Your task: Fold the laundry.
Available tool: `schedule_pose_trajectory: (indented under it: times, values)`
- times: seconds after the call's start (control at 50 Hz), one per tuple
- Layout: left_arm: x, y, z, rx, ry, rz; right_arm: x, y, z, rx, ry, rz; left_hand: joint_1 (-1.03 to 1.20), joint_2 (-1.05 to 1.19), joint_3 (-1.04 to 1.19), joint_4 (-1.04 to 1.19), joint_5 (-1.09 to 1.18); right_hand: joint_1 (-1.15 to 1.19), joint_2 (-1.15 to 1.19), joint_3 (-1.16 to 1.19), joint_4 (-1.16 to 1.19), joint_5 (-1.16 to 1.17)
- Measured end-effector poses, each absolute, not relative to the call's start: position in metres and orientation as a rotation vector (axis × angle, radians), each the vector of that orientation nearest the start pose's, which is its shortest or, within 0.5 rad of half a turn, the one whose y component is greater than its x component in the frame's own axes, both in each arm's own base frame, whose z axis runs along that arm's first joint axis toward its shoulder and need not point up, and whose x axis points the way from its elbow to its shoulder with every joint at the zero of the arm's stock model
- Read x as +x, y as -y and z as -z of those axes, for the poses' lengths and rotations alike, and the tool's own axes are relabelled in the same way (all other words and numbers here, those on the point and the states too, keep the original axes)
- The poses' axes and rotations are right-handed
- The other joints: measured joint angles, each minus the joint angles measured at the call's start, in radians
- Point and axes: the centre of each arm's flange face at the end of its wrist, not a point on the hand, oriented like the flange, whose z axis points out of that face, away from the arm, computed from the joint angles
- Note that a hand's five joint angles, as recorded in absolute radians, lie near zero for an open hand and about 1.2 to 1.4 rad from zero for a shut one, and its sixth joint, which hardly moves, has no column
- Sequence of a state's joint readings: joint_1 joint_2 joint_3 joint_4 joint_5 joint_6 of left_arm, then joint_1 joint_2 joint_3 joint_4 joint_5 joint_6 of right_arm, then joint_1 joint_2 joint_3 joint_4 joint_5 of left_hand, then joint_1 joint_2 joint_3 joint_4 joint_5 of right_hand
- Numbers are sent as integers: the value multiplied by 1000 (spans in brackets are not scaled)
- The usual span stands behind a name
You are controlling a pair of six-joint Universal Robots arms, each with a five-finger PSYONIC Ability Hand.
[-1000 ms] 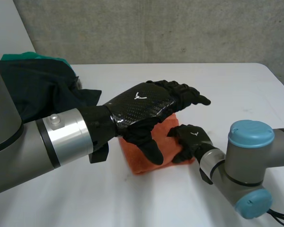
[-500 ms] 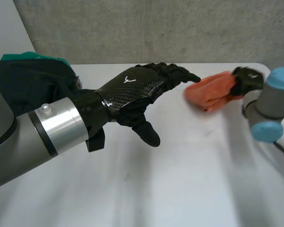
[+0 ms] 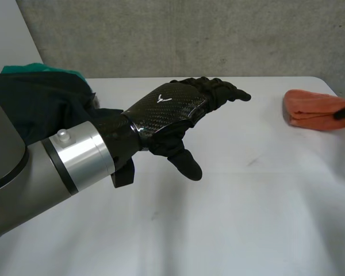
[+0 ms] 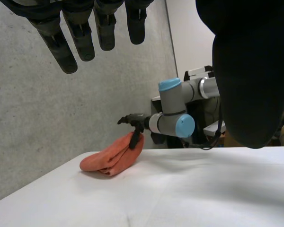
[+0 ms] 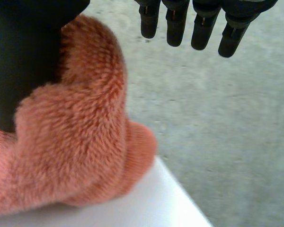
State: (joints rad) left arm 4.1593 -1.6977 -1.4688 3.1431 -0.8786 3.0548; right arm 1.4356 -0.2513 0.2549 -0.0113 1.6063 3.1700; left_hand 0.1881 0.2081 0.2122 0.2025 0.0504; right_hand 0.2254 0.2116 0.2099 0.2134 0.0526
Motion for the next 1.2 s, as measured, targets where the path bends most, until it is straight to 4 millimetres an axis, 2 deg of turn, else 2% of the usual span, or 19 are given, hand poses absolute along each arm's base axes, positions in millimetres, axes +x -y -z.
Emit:
schedule_pose_trajectory:
  times: [0.1,0.22,0.38,0.42,0.5,0.52,0.54,0.62,0.64,0.72,0.78,0.86,0.88,0.9,0.92,0.98,1.08,1.18,1.2]
  values:
    - [-325,166,-302,-959,1491,-1363,39,552,-142,240,-2341,2401,0,0,0,0,0,0,0,0,-3,0]
    - [-323,166,-304,-957,1490,-1375,51,545,-166,140,-2371,2553,0,0,0,0,0,0,0,0,-3,0]
    - [-309,184,-314,-886,1538,-1489,121,496,-211,-218,-2151,2562,0,0,0,0,0,0,0,0,-3,-3]
    - [-299,200,-319,-817,1587,-1577,146,469,-223,-342,-2052,2541,0,0,0,0,0,0,0,0,-3,-4]
    - [-279,230,-327,-673,1676,-1751,173,430,-233,-482,-1935,2503,0,0,0,0,0,0,0,0,-3,-4]
    - [-261,253,-330,-558,1742,-1882,188,406,-235,-567,-1874,2473,0,0,0,0,0,0,0,0,-3,-4]
    - [-253,263,-332,-505,1771,-1940,195,395,-235,-613,-1846,2455,0,0,0,0,0,0,0,0,-3,-4]
    - [-215,315,-324,-347,1929,-2165,225,338,-221,-872,-1788,2318,0,0,0,0,0,0,0,0,-3,-4]
    - [-203,333,-317,-330,1993,-2218,234,317,-213,-969,-1785,2255,0,0,0,0,0,0,0,0,-3,-4]
    - [-177,374,-287,-377,2158,-2282,247,274,-191,-1174,-1819,2087,0,0,0,0,0,0,0,0,-3,-4]
    - [-159,408,-250,-486,2293,-2278,250,253,-177,-1269,-1883,1970,0,0,0,0,0,0,0,0,-3,-4]
    - [-143,440,-209,-594,2380,-2269,248,245,-164,-1311,-1961,1886,168,138,122,133,117,0,0,0,-3,-4]
    - [-140,445,-202,-605,2383,-2274,248,245,-164,-1310,-1971,1881,487,396,390,405,383,0,0,0,-3,-4]
    - [-138,449,-199,-608,2380,-2282,247,247,-163,-1306,-1985,1879,588,507,478,494,467,0,0,0,-3,-4]
    - [-137,454,-196,-605,2369,-2294,246,249,-162,-1298,-1997,1882,834,745,726,752,711,0,0,0,-3,-4]
    - [-143,455,-206,-570,2289,-2344,242,257,-167,-1257,-2012,1916,970,974,949,980,901,0,0,0,-3,-4]
    - [-176,432,-255,-519,2057,-2425,236,267,-177,-1173,-2003,1984,970,984,966,991,901,0,0,0,-3,-4]
    - [-236,367,-324,-516,1697,-2434,229,276,-191,-1052,-1991,2059,970,986,973,993,901,0,0,0,-3,-4]
    - [-240,362,-327,-517,1676,-2428,228,276,-191,-1046,-1991,2062,970,986,973,993,901,0,0,0,-3,-4]
